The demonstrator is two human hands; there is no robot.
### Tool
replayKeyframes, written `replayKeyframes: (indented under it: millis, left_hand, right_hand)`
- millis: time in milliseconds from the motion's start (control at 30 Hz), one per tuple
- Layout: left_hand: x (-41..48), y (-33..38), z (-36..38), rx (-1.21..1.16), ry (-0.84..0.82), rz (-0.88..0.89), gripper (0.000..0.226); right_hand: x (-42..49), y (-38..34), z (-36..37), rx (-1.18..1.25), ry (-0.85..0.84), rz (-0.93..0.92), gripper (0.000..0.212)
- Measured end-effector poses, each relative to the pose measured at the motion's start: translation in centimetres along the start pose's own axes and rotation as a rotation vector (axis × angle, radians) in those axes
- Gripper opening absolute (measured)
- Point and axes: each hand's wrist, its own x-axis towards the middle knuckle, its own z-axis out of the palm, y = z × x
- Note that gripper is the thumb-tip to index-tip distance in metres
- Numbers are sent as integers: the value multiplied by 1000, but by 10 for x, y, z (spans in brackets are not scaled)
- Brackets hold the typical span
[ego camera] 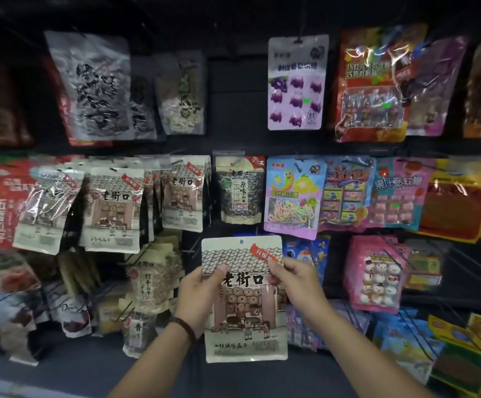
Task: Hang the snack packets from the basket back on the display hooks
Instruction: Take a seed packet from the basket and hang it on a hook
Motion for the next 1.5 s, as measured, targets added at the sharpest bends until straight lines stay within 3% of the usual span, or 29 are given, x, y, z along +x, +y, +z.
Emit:
replayKeyframes:
  millis: [133,233,267,500,633,700,900,1100,1500]
  left_hand:
    - [13,14,-23,-67,-18,-56,44]
    - [32,26,-40,-35,78,-2,89]
    - [41,32,-47,-24,103,27,94]
    - [107,68,-106,-13,264,125,95]
    - [152,80,-133,-55,301,163,89]
    - [171,85,-142,-99,309,141,82]
    - [210,93,-154,-149,313,125,81]
    - [231,102,-162,-90,361,154,83]
    - [251,113,-159,159,506,151,68]
  right_hand:
    - [15,-26,25,-71,-30,-27,39]
    - [35,-51,52,-109,-67,-76,40]
    - [43,-57,63,-102,-70,-76,37]
    - [113,-92,146,-112,-76,-53,32]
    - [154,-110,182,-107,-84,-53,46]
    - [172,-115,195,-97,-89,-48,38]
    - [205,-121,212,-45,-66,-58,39]
    - [218,-123,222,-15,-31,-105,57]
    - [237,-124,234,22,86,-81,45]
